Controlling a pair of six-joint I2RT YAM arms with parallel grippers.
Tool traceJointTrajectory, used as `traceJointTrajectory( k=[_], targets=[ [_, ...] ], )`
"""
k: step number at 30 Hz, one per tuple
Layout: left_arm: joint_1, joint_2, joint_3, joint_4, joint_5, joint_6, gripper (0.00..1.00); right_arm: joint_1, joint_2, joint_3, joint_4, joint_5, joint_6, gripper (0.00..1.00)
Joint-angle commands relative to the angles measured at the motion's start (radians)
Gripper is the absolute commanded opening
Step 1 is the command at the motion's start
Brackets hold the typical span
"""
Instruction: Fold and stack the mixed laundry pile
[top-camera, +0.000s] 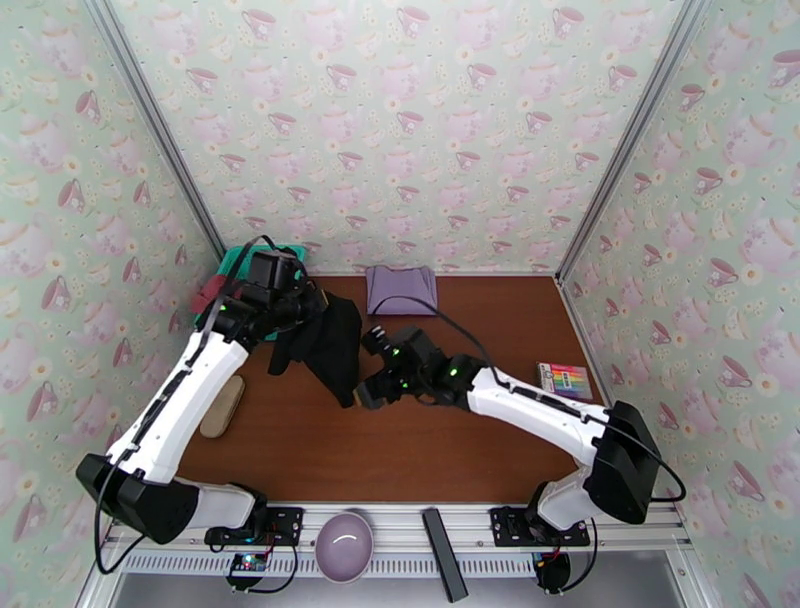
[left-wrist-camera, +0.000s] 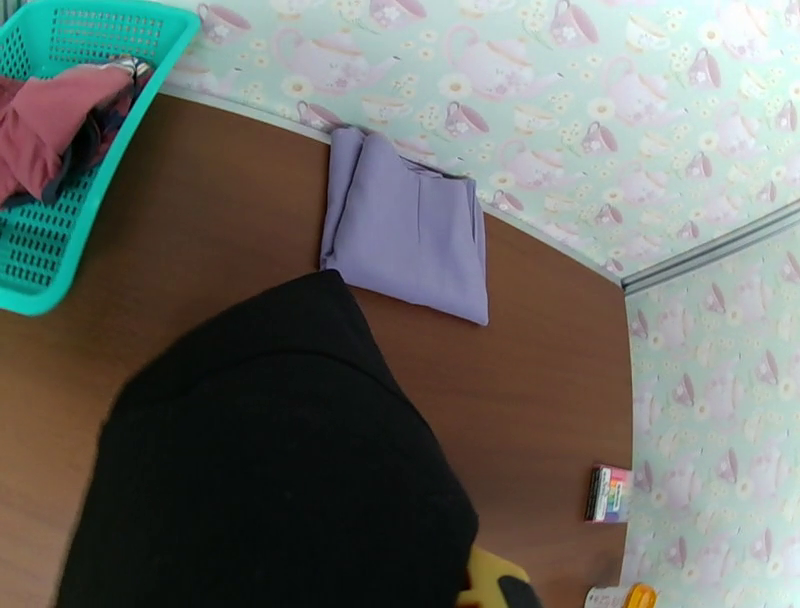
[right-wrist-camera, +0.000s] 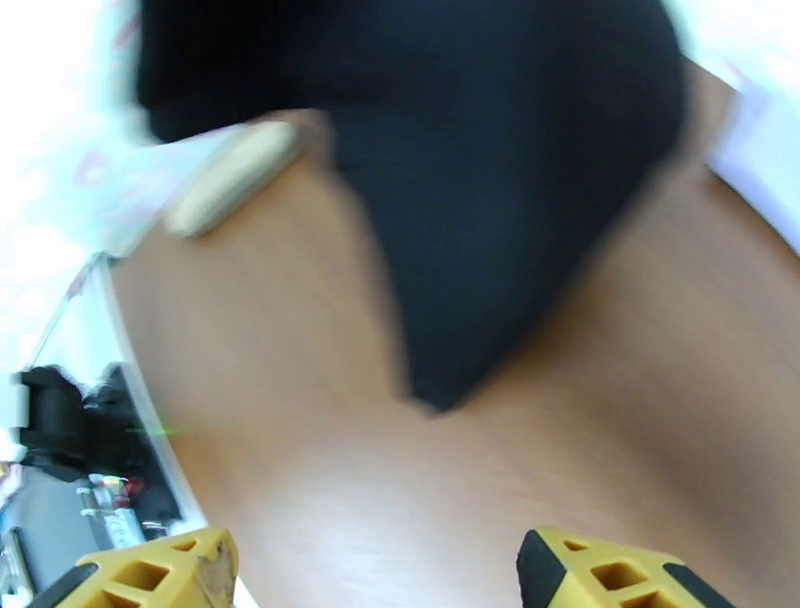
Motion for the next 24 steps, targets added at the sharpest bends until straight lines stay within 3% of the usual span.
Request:
traceJointTrajectory(
  k=[1,7,15,24],
  targets=[
    [-0.039,-0.048,-0.032,0.126,-0.114,-0.088,0.0,0.042,-0.003,0.062,0.092,0.102,0.148,0.79],
    [-0.076,-0.078,-0.09,0.187,-0.15,-0.133,0.0,0.048,0.02,0.098,0.224,0.188,0.252,0.8],
    [-0.081,-0.101,-0.113,0.203,-0.157,-0.143,0.0,0.047,0.186,0.304,0.099,0.234,0.246,0.77],
    [-0.079,-0.12,-0.103,0.187,-0.182,-0.131,0.0,0.032,0.285,0.366,0.066,0.222,0.248,0.59]
  ],
)
